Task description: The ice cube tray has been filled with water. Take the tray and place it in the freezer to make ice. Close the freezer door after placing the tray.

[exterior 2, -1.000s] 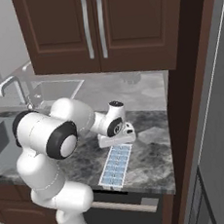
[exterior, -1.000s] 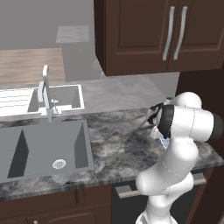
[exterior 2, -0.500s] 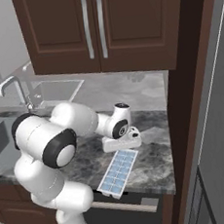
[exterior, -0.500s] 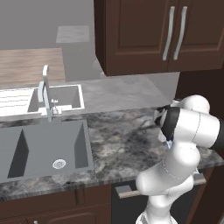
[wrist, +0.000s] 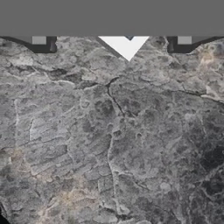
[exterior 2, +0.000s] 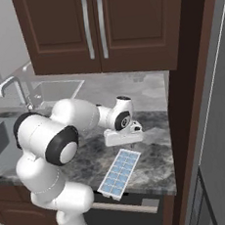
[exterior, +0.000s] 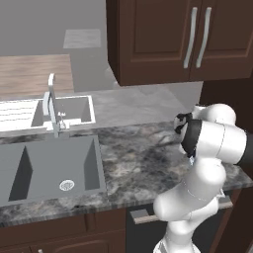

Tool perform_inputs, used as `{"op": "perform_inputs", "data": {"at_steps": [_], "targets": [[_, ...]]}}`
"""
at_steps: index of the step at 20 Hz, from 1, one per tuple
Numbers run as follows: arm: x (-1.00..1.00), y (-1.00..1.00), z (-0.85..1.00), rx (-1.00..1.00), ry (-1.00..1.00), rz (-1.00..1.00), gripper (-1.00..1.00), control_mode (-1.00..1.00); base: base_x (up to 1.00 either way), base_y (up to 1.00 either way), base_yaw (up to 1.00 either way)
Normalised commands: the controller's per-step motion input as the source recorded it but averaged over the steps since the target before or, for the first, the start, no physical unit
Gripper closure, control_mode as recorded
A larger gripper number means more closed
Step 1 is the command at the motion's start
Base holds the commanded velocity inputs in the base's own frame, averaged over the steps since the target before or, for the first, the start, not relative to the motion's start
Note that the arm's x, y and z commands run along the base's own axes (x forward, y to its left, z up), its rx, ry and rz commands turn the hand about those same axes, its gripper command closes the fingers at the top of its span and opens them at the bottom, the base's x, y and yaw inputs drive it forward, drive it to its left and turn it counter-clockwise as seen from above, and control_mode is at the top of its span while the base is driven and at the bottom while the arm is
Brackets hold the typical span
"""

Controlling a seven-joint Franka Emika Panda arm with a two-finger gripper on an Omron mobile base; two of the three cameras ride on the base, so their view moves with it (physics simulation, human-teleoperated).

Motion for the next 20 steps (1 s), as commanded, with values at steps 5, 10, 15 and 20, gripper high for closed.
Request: {"op": "perform_inputs", "data": {"at_steps": [5, 10, 15, 20], "targets": [[-0.08, 0.14, 0.35, 0.0, -0.03, -0.06, -1.0, -1.0, 0.0, 0.0, 0.0], [-0.39, 0.09, 0.36, 0.0, -0.1, -0.15, -1.0, -1.0, 0.0, 0.0, 0.0], [-0.51, 0.13, 0.34, 0.0, -0.15, -0.29, -1.0, -1.0, 0.0, 0.0, 0.0], [-0.33, 0.11, 0.47, 0.01, -0.1, -0.42, -1.0, -1.0, 0.0, 0.0, 0.0]]}}
